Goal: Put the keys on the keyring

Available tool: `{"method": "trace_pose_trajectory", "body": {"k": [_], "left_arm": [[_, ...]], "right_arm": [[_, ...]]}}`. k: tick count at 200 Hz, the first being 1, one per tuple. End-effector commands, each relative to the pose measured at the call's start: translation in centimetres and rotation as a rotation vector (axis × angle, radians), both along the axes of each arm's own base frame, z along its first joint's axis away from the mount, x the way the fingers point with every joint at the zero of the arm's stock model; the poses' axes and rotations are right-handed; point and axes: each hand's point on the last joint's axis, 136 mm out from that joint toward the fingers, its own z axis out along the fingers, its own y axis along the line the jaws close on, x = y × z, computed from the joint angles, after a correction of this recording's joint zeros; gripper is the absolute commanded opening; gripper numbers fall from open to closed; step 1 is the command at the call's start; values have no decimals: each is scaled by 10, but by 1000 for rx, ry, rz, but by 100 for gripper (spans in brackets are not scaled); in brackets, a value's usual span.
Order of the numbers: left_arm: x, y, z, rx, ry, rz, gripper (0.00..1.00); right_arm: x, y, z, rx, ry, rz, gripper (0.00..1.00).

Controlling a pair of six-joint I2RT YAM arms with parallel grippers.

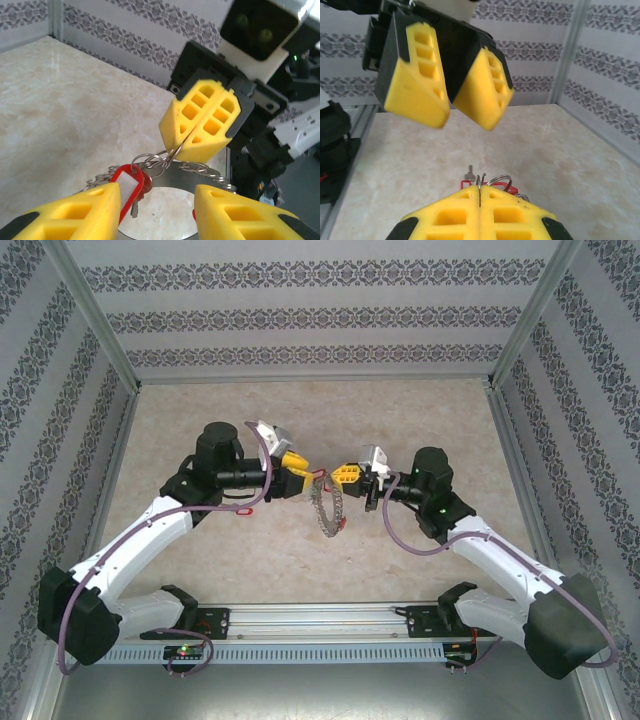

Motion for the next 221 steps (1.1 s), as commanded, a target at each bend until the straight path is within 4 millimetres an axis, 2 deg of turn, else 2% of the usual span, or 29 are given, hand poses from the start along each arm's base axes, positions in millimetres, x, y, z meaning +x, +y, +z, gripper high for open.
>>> {"method": "trace_pose_trajectory", "body": {"k": [1,74,149,184,221], "left_arm": [[-20,-8,2,46,-141,-130,43],[-26,-12,4,48,-286,-141,40],[-34,-12,-2,66,-310,-169,18],[-40,-11,-2,68,-319,-188,3],[-41,-10,-7,94,-317,-195,0]], "right_arm": [[-16,7,37,66,-75,119,0],[-28,21,38,45,-54,225,0],[-30,30,31,14,-57,247,0],[-31,31,30,6,-54,247,0],[-32,31,29,-5,-57,240,0]]}}
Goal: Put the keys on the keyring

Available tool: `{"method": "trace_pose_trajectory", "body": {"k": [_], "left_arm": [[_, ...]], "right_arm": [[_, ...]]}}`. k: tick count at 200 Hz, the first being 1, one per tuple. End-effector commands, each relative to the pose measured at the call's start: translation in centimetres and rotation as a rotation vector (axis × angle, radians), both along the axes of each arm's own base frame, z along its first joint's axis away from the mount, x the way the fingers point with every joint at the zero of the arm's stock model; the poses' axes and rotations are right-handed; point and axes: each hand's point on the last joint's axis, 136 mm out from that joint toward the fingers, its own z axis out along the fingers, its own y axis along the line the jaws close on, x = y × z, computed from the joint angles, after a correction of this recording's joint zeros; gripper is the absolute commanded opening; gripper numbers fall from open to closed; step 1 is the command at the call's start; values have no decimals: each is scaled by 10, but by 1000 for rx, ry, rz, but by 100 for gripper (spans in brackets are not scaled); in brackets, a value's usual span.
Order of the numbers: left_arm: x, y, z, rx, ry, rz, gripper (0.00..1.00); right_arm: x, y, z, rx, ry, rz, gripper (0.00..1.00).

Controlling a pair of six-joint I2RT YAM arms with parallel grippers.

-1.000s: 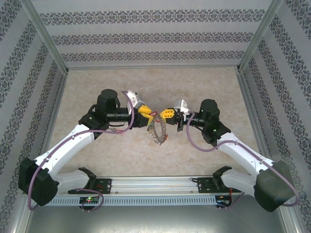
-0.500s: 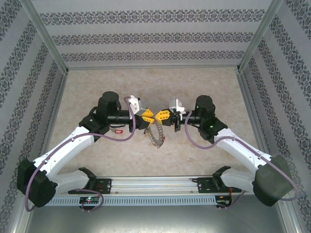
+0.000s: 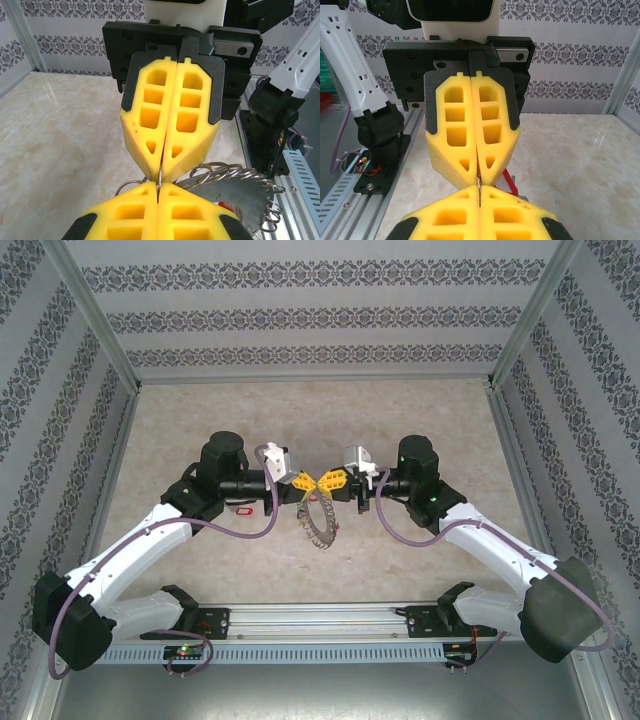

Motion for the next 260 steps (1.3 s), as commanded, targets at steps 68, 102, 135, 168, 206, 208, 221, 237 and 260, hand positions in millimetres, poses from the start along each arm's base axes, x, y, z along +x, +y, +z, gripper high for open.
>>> {"method": "trace_pose_trajectory", "body": {"k": [68,102,135,168,206,208,221,237,260], "left_arm": [[-3,8,-13,133,-7,21,0],[-3,8,-31,220,28,11,0],[-4,5,-35,236,40,-7,0],[-4,0,-37,235,84,-30,0],[-11,-6,-40,217,116,-93,0],[-12,-6,-40,217,118,-96,0],[-15,-7,-39,205,124,-120,0],[-18,-9,-36,186,116,-134,0],[-19,-10,-32,168,112,-146,0]], "right_arm": [[-19,-20,-46,-383,-116,48,19],[-20,-28,-46,-429,-134,18,31],[-16,-24,-46,-439,-106,18,33],[-16,-10,-46,-437,-101,33,27],[-8,-2,-52,-458,-119,19,26],[-7,-2,-53,-459,-121,16,26],[-4,-2,-53,-467,-116,-1,27],[-1,-3,-53,-469,-104,-8,27],[-6,-2,-52,-446,-77,25,26]]}}
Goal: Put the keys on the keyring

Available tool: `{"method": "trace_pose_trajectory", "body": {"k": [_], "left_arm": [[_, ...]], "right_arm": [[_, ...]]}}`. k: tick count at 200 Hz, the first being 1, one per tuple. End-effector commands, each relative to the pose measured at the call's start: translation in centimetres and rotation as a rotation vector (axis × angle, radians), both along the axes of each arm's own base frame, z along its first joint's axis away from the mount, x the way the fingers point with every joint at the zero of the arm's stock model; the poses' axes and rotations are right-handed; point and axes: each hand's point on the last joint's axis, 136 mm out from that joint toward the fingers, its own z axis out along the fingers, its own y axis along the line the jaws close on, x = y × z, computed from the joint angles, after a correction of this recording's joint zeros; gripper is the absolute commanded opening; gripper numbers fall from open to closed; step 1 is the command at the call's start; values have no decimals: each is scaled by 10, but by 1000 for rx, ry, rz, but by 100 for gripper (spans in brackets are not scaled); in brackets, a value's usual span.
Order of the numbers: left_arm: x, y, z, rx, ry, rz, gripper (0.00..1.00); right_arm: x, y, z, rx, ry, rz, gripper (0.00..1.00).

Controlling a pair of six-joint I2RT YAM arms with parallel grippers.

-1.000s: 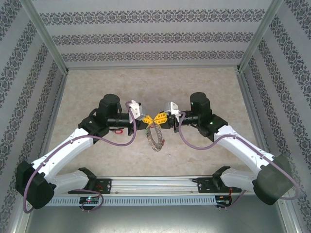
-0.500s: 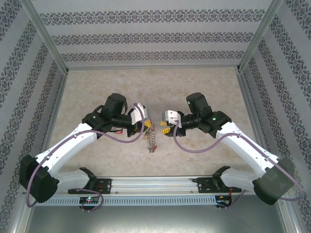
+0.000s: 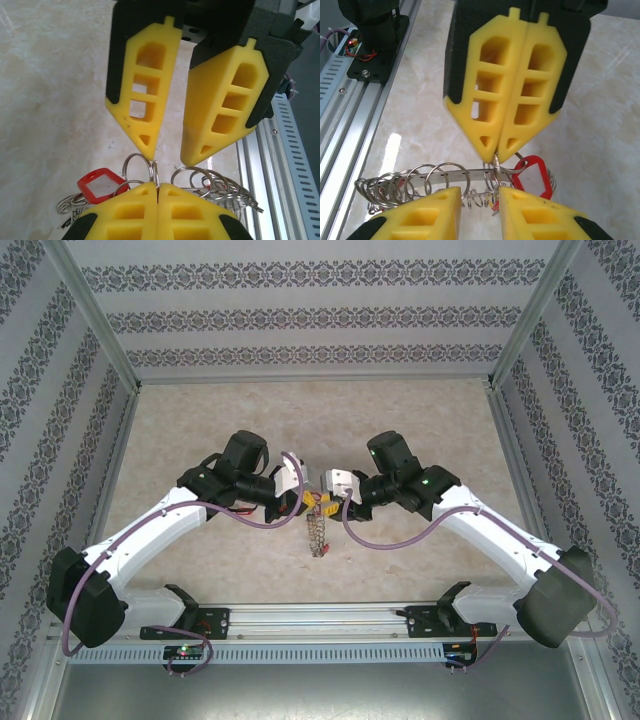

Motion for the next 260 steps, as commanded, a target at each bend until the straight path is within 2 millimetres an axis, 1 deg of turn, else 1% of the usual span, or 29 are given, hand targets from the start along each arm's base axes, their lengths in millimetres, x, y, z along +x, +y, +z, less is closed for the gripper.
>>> {"method": "trace_pose_trajectory", "body": {"k": [1,28,36,48,53,87,100,106,119,140,159,193,204,250,260], "left_arm": [[-11,-11,26,-87,-41,-93,0],[-13,-12,26,-82,-30,-116,0],[-12,-12,27,-84,-34,-108,0],[-9,-12,26,-80,-37,-96,0],[-8,-12,27,-80,-39,-93,0],[-10,-13,38,-127,-70,-99,0],[-9,-13,40,-137,-88,-93,0],[-9,-13,40,-138,-92,-93,0],[-10,-13,39,-138,-86,-94,0],[-5,-13,37,-132,-81,-70,0],[4,-11,38,-133,-75,-13,0],[17,-1,35,-159,6,62,18],[20,1,35,-170,26,71,22],[24,3,30,-174,27,86,23],[24,2,32,-183,23,83,23]], "right_arm": [[2,5,12,35,7,11,26],[0,9,10,47,29,25,25],[-1,9,10,48,35,35,22],[-2,10,11,48,42,46,14],[-2,10,10,46,46,46,13],[2,12,6,44,75,20,15],[1,13,5,50,93,28,16],[0,14,6,55,97,33,13],[-1,15,7,61,109,44,0],[-2,17,8,83,123,60,0],[4,17,13,138,115,31,0],[15,8,29,252,81,-22,0],[16,7,32,277,70,-36,0],[30,1,44,408,81,-119,0],[31,2,45,426,82,-124,0]]}}
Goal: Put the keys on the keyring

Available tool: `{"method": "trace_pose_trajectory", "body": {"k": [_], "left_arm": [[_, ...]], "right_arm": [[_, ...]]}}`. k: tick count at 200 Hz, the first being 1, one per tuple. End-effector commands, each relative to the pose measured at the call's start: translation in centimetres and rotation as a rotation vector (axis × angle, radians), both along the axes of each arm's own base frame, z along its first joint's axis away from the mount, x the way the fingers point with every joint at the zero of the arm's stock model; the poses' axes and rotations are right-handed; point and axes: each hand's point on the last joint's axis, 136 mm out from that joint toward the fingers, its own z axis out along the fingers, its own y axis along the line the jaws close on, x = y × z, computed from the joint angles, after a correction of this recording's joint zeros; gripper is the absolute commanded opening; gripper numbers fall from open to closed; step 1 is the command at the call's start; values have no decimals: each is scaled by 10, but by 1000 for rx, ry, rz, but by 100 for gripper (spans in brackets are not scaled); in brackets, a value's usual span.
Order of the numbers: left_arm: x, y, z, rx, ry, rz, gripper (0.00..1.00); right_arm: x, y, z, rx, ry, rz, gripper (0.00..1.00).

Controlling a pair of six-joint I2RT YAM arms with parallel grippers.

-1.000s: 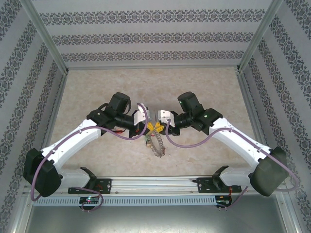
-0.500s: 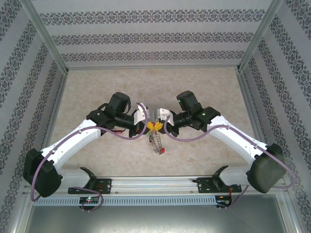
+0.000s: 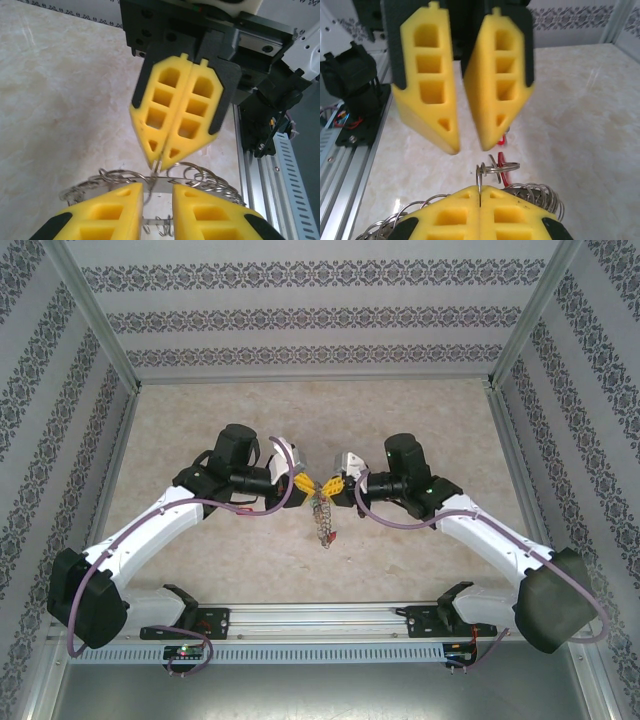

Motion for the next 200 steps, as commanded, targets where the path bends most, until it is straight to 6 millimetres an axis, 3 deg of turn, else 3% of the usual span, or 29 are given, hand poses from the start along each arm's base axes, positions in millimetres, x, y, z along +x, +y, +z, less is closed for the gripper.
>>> {"method": "trace_pose_trajectory", "body": {"k": [1,84,158,200], "left_arm": [[0,-2,15,-59,-28,-12,23],[17,-10,18,-83,-11,14,14],[2,-3,16,-107,-13,13,16],[8,25,68,-178,-228,180,25]], "right_arm": [[3,4,37,152,-62,1,0],[1,9,48,229,-139,-3,0],[7,2,69,328,-205,-85,0],[-1,-1,67,318,-216,-64,0]]}}
